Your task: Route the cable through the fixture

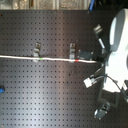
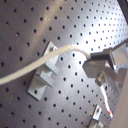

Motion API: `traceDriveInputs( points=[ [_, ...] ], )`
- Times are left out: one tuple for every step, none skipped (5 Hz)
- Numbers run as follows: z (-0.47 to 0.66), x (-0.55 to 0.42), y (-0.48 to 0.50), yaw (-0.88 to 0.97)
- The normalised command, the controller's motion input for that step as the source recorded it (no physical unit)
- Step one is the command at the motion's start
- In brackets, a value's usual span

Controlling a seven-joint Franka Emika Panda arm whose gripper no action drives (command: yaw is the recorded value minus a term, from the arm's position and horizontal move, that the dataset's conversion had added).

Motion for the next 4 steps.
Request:
traceDriveInputs(
  points=[
    [0.09, 0.27, 0.181, 0.58],
    [0.08, 0.065, -0.08, 0.0],
    [0.2, 0.12, -0.051, 0.48],
    [0.14, -0.036, -0.169, 0.73]
  ],
)
